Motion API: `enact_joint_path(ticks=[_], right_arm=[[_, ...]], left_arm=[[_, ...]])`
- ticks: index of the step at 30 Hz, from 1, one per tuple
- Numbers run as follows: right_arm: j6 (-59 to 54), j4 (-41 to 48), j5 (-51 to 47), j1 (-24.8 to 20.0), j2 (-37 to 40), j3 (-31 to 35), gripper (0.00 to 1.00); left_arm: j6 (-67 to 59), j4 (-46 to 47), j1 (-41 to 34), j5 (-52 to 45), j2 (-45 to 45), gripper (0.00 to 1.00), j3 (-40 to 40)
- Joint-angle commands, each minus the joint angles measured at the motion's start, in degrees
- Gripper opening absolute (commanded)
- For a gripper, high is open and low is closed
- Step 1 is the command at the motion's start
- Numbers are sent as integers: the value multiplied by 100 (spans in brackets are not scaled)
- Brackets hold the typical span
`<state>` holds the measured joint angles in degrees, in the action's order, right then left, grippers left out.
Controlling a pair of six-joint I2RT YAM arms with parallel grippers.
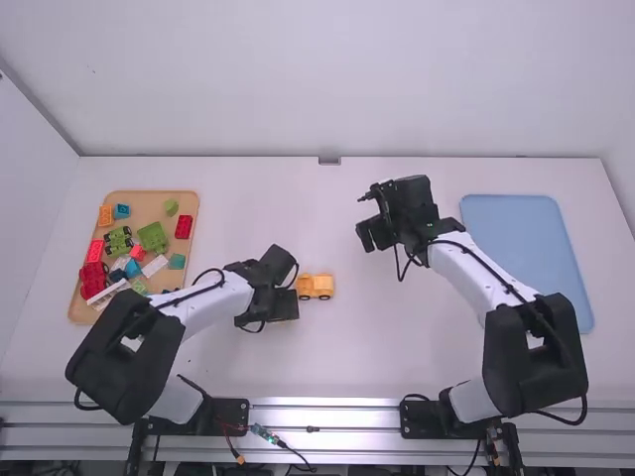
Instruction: Assemble lego blocks to make yellow taxi
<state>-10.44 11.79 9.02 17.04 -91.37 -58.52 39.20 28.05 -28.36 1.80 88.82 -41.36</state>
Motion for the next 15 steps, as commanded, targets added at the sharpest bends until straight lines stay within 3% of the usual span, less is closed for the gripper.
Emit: enact_joint_path(ticks=[1, 7, 10, 15], right_arm=[[9, 24, -11, 26, 160, 22, 99], [-4, 24, -7, 26, 160, 22, 99], [-4, 24, -11, 26, 160, 22, 99], [-4, 24, -9, 26, 160, 22, 99]], left_arm=[[-11, 40, 7, 63, 21, 98, 70], [64, 195, -22, 63, 21, 92, 68], [59, 147, 13, 66, 21, 82, 70], [29, -10, -26, 59, 21, 82, 182]])
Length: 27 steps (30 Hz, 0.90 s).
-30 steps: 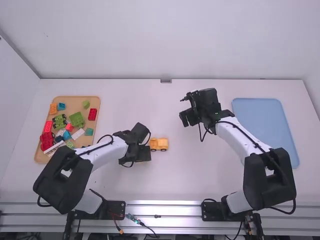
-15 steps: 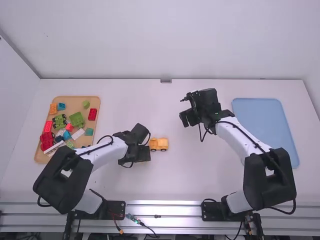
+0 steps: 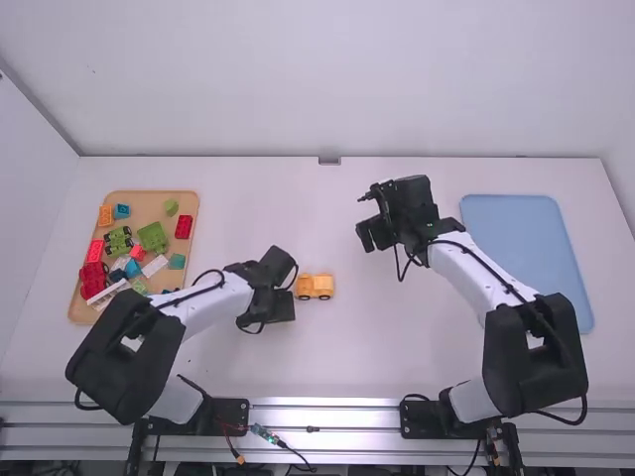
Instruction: Assemble lego blocks to make yellow taxi
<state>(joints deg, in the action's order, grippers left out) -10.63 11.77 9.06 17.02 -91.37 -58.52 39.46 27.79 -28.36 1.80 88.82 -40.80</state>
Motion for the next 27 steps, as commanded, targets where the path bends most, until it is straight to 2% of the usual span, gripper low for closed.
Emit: enact_joint_path(ticks=[1, 6, 14, 17, 27], right_arm=[[15, 26, -15, 26, 160, 22, 99], [13, 24, -15, 26, 160, 22, 99], [15, 24, -15, 28, 160, 22, 99], [13, 22, -17, 26, 160, 22, 99], [13, 22, -15, 28, 160, 22, 99]], left_arm=[[5, 14, -15, 35, 21, 82, 149], [3, 14, -24, 20, 21, 86, 144], [5, 16, -28, 17, 21, 83, 151], [0, 20, 7, 0, 21, 75, 155], [-59, -74, -31, -221, 21, 64, 225]])
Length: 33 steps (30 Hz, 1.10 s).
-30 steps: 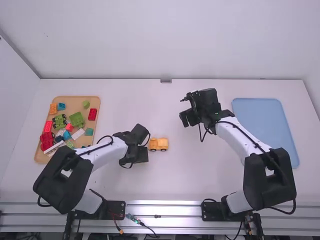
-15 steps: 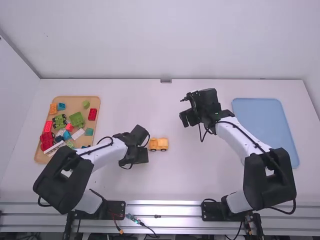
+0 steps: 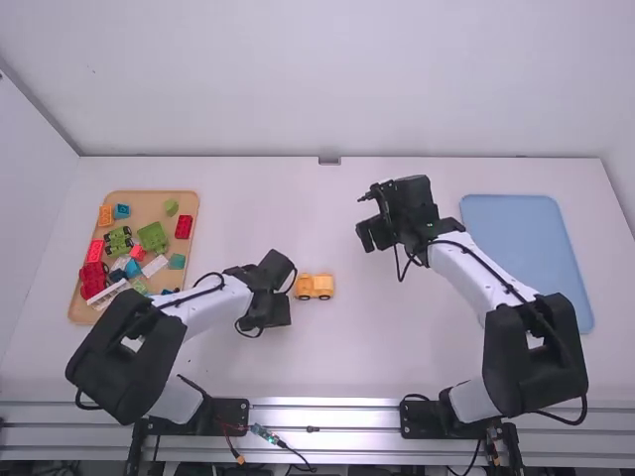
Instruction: Assemble lego blocks to make yellow taxi
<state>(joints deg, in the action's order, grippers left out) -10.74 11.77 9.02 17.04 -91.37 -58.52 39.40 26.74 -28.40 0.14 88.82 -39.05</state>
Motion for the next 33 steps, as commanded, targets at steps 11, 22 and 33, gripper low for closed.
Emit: enact_joint_path(ticks=[11, 22, 33], right_arm=[[20, 22, -11, 24, 160, 22, 99], [22, 26, -11, 26, 160, 22, 99], [20, 26, -11, 26, 160, 22, 99]], left_arm=[[-52, -190, -22, -9, 21, 60, 221], [-164, -295, 11, 79, 21, 56, 223], [-161, -430, -28, 39, 21, 30, 311]])
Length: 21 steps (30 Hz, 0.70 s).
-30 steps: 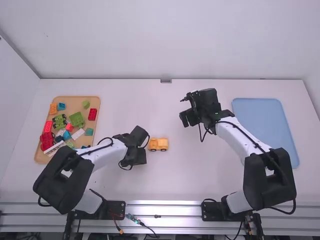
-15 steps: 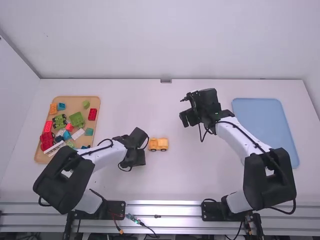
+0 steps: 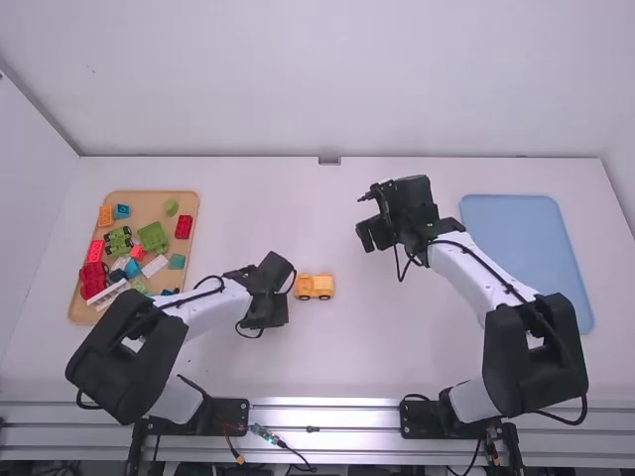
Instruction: Assemble lego blocks to make yellow taxi
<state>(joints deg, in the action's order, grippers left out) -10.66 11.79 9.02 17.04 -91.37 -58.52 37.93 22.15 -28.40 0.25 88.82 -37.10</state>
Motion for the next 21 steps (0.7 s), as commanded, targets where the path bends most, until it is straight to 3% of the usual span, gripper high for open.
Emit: enact_joint_path(ticks=[1, 12, 17, 21], right_arm=[[11, 24, -11, 26, 160, 22, 99], [13, 22, -9, 24, 160, 22, 99], [17, -20, -7, 24, 163, 22, 99], [17, -116, 11, 26, 163, 22, 99]], left_arm=[[-13, 33, -4, 31, 21, 29, 116], [-21, 31, 28, 85, 21, 19, 90], [-321, 435, -11, 103, 19, 19, -341], [-317, 953, -11, 367, 19, 7, -874]])
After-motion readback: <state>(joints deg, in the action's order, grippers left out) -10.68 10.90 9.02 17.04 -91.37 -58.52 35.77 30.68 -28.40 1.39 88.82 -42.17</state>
